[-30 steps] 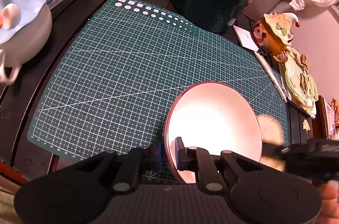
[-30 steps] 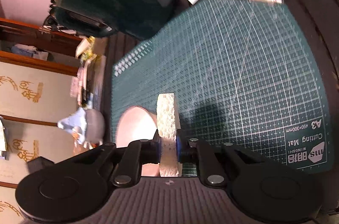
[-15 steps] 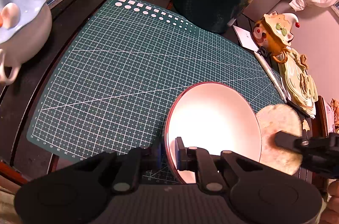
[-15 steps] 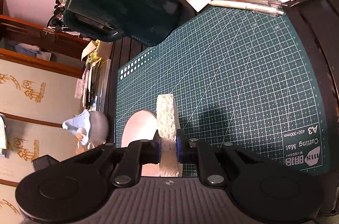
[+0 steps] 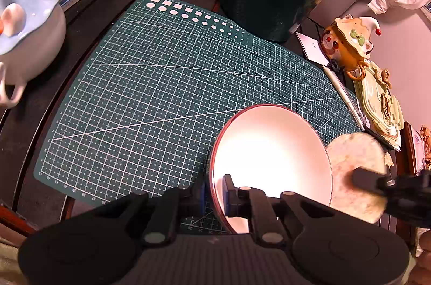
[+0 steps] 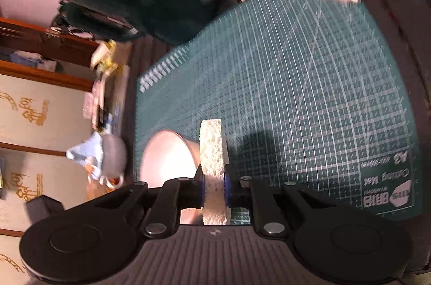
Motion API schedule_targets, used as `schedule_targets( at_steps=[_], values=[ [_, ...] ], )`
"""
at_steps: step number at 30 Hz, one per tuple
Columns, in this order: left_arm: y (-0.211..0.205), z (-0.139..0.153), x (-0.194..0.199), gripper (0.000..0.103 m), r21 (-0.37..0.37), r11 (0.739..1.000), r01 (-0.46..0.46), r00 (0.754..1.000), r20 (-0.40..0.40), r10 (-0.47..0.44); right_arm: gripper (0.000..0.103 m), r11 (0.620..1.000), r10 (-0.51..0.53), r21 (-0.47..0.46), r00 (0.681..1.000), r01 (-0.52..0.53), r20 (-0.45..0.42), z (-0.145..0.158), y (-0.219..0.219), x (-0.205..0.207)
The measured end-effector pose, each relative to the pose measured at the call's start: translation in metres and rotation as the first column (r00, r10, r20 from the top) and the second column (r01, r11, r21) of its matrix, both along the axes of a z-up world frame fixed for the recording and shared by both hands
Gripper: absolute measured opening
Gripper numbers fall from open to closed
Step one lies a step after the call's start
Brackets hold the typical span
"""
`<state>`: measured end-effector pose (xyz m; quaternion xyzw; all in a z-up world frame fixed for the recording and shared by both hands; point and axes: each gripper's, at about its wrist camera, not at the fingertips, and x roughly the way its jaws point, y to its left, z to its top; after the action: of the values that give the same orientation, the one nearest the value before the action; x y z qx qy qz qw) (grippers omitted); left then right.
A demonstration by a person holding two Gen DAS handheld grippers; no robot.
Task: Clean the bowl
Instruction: 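Scrub the bowl's outer side with the sponge while the left tool holds the bowl tilted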
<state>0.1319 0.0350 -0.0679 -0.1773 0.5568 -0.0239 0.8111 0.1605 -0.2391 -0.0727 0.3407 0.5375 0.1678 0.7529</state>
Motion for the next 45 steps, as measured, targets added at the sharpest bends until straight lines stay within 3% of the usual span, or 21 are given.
schedule_targets(
  at_steps=[4,12,15,23,37,42,45],
  values=[
    [0.001,0.000,0.001,0.011,0.001,1.000,0.003,1.000,0.001,-0.003,0.013,1.000,0.002,-0.009,1.000,-0.002,0.020,0.004,0.001,-0.001],
    [0.000,0.000,0.001,0.011,0.004,1.000,0.004,1.000,0.002,-0.004,0.012,0.999,0.034,-0.014,0.993,-0.036,-0.117,-0.038,0.012,0.009],
    [0.001,0.000,0.001,0.011,0.002,1.000,0.005,1.000,0.002,-0.005,0.012,0.999,0.032,-0.015,0.994,-0.033,-0.104,-0.033,0.011,0.007],
    [0.000,0.000,0.000,0.011,0.003,1.000,0.005,1.000,0.002,-0.005,0.013,1.000,0.001,-0.006,1.000,-0.001,0.030,0.006,0.000,-0.003],
    [-0.001,0.001,0.001,0.011,-0.003,1.000,0.002,1.000,0.000,-0.002,0.012,0.998,0.037,-0.040,0.996,-0.040,-0.080,-0.033,0.015,0.007],
    [0.005,0.003,0.000,0.013,-0.049,0.998,-0.038,0.999,-0.020,0.037,0.012,0.999,0.033,-0.036,0.997,-0.035,-0.068,-0.030,0.013,0.006],
    [0.009,0.006,-0.005,0.021,-0.096,0.991,-0.089,0.996,-0.041,0.085,0.012,0.999,0.033,-0.040,0.997,-0.036,-0.067,-0.030,0.014,0.006]
  ],
)
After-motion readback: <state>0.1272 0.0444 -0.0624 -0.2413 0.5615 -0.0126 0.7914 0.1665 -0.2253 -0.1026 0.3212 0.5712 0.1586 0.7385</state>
